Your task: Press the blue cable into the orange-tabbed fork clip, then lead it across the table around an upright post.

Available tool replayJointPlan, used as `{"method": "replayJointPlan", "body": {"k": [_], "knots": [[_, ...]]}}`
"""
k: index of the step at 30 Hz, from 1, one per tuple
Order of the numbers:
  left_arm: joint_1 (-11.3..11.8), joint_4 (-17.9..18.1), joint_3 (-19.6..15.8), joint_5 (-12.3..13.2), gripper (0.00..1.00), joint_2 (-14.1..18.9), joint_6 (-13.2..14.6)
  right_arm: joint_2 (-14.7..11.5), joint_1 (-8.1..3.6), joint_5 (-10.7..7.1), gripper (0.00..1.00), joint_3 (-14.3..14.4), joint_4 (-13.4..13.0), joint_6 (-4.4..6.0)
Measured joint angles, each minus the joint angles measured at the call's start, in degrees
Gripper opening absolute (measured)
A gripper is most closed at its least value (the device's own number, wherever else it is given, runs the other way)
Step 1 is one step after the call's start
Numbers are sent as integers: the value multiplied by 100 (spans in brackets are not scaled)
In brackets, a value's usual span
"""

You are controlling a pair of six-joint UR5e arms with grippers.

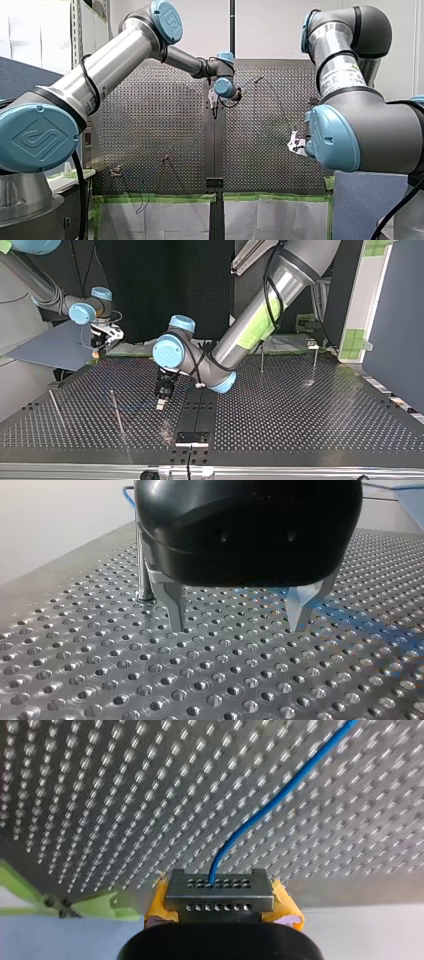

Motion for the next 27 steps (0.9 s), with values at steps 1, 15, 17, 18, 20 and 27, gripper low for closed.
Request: {"method": "replayJointPlan", "body": {"k": [1,15,17,18,20,27], "knots": [[-1,3,-5,-1,100,0,-1,63,-25,13,0,0,-35,15],[15,17,-69,-35,100,2,8,746,-313,33,0,-1,-599,46],[15,14,-70,-36,100,3,11,870,-368,27,0,0,-700,39],[15,12,-70,-39,100,2,11,912,-388,26,0,0,-734,38],[15,7,-69,-59,100,2,12,976,-425,23,0,-2,-793,40],[16,6,-70,-88,100,2,14,1101,-517,-12,0,-5,-966,58]]}}
